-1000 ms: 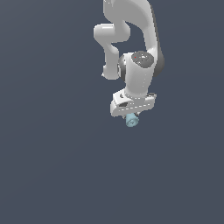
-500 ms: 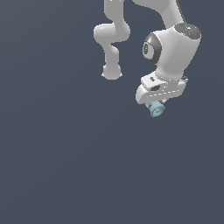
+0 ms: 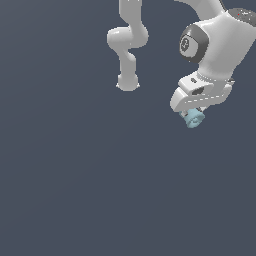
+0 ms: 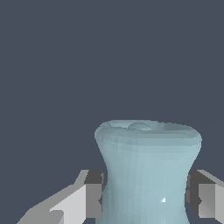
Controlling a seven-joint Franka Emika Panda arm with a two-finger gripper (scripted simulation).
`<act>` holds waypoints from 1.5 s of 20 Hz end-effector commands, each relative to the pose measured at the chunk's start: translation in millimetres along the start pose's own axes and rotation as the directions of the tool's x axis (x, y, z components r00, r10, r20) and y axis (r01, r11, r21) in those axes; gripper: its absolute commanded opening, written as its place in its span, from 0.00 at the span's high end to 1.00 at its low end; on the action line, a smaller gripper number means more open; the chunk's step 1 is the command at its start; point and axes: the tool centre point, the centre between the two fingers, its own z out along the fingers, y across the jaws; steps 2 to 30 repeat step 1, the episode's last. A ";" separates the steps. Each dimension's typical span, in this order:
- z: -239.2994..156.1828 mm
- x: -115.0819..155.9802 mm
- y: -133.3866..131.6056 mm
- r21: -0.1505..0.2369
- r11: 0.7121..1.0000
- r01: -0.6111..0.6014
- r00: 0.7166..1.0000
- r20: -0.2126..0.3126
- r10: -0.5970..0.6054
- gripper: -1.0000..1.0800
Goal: Pick up the object and move it to a goal position.
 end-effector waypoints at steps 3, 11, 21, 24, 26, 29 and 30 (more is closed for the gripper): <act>-1.5 0.8 -2.0 0.000 1.000 -0.002 1.000 0.001 0.002 1.00; -1.5 0.8 -2.0 0.000 1.000 -0.002 1.000 0.001 0.002 1.00; -1.5 0.8 -2.0 0.000 1.000 -0.002 1.000 0.001 0.002 1.00; -1.5 0.8 -2.0 0.000 1.000 -0.002 1.000 0.001 0.002 1.00; -1.5 0.8 -2.0 0.000 1.000 -0.002 1.000 0.001 0.002 1.00; -1.5 0.8 -2.0 0.000 1.000 -0.002 1.000 0.001 0.002 1.00; -1.5 0.8 -2.0 0.000 1.000 -0.002 1.000 0.001 0.002 1.00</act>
